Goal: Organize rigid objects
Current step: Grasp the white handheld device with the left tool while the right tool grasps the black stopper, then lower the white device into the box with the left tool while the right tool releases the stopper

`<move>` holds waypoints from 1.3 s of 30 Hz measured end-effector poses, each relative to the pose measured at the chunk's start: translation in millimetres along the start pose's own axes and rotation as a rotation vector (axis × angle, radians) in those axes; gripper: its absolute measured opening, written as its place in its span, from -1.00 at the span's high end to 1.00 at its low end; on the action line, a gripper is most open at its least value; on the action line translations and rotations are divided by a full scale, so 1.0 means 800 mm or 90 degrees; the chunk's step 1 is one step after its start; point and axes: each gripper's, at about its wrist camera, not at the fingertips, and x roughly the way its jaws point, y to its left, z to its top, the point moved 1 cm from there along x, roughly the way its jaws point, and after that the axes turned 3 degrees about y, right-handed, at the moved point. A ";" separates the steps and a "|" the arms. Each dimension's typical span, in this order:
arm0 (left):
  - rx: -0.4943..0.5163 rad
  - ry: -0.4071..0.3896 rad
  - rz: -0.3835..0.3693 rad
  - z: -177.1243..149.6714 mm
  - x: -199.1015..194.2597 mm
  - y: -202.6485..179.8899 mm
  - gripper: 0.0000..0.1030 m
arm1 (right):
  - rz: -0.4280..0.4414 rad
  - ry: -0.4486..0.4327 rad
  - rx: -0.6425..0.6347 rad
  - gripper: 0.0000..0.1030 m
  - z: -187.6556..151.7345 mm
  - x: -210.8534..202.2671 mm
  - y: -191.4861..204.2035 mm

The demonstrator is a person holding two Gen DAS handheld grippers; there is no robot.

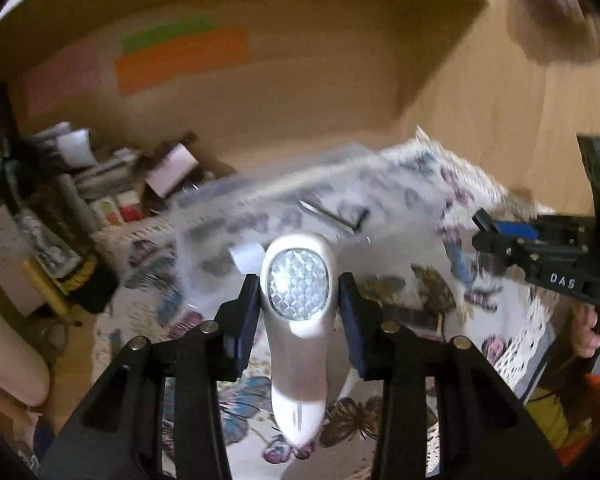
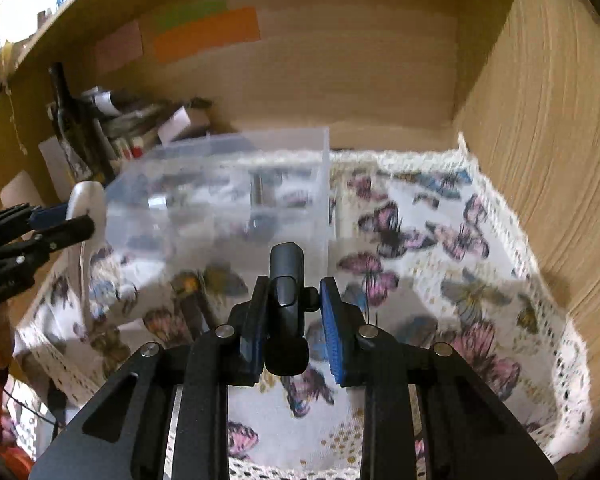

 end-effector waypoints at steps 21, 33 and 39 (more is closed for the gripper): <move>-0.060 -0.121 0.027 0.097 -0.063 0.053 0.24 | 0.019 -0.109 -0.054 0.56 0.105 -0.020 0.036; 0.002 -0.036 0.054 0.104 0.038 0.050 0.24 | 0.018 -0.040 -0.079 0.56 0.128 0.057 0.048; 0.023 0.027 0.008 0.109 0.090 0.037 0.24 | 0.024 0.029 -0.088 0.56 0.124 0.106 0.047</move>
